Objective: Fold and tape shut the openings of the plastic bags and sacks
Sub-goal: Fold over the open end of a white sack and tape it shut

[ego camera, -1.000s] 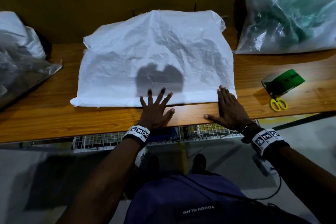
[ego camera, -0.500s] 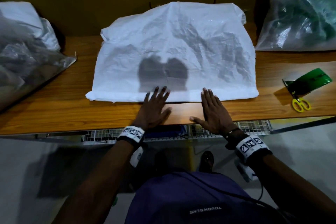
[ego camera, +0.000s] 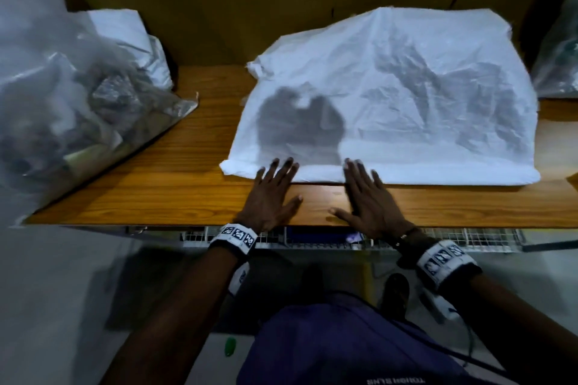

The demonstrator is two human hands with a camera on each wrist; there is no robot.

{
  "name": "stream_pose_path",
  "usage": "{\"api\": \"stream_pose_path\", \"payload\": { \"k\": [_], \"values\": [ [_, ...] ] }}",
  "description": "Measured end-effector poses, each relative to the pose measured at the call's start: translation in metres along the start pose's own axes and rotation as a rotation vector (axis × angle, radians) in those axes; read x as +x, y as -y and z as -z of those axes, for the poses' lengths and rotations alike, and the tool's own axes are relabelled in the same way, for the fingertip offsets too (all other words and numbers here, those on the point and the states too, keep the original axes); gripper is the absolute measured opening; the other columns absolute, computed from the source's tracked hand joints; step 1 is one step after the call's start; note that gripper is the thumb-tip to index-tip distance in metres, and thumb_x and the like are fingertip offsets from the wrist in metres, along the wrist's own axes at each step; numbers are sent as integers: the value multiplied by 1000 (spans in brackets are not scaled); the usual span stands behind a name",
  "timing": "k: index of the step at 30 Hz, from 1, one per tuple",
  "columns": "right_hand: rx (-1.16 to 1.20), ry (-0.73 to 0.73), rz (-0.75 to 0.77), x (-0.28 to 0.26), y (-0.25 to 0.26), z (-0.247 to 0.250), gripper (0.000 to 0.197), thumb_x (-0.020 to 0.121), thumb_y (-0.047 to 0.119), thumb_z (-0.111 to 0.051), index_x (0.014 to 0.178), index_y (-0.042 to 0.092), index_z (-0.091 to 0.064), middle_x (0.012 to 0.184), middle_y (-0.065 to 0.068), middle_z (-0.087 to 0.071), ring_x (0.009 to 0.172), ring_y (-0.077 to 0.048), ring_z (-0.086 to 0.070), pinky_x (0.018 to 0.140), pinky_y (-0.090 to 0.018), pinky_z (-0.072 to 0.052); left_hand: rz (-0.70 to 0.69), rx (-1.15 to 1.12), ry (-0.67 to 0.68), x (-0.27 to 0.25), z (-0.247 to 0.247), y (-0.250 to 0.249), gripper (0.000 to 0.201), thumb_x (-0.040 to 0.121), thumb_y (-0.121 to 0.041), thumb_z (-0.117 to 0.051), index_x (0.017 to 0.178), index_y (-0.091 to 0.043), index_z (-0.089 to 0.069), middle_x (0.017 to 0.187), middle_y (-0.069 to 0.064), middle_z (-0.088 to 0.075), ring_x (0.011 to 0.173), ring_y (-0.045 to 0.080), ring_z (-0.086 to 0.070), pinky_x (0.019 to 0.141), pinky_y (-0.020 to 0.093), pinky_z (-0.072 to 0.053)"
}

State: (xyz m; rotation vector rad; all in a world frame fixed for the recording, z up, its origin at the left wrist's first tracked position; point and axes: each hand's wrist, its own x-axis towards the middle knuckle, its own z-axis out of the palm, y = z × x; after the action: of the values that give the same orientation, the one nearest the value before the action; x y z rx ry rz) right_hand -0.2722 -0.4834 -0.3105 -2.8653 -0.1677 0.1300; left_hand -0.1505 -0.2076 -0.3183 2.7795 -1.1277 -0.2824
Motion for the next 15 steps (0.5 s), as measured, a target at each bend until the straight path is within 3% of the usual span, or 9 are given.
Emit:
{"api": "stream_pose_path", "payload": {
  "k": [3,5,9,11,15],
  "values": [
    [-21,50,121,40,54,-20,103,99,80,-25,166,5,-2,174,-14,6,162,-29,7,130,-55,-8,1,-37,41,4,4,4,75,104,-61,-32,168,-30,-8,175,-9,0,161,19,4,130,49,-7],
    [-25,52,107,49,72,-27,105,99,82,-25,166,4,-3,174,-14,7,162,-28,11,131,-53,-3,-24,-99,26,4,9,10,70,106,-54,-31,168,-26,-13,175,-5,-7,161,19,-3,129,50,-13],
    [-19,55,63,47,72,-32,109,97,84,-28,166,6,3,174,-10,11,161,-22,16,131,-52,-2,-40,-48,-162,-21,17,52,62,111,-40,-37,166,-17,-23,173,2,-19,161,22,-11,127,50,-20],
    [-30,72,59,48,73,-29,110,97,85,-26,166,7,5,174,-9,13,161,-21,17,131,-52,-2,41,-51,-213,-39,23,79,63,111,-41,-38,167,-19,-18,174,1,-16,161,24,-11,128,53,-18],
    [-53,78,72,46,74,-24,108,97,85,-26,166,7,4,174,-8,15,161,-20,17,131,-50,-1,116,-78,-109,-53,24,100,75,109,-56,-35,168,-27,1,175,-6,4,161,14,0,130,49,-5]
  ]
}}
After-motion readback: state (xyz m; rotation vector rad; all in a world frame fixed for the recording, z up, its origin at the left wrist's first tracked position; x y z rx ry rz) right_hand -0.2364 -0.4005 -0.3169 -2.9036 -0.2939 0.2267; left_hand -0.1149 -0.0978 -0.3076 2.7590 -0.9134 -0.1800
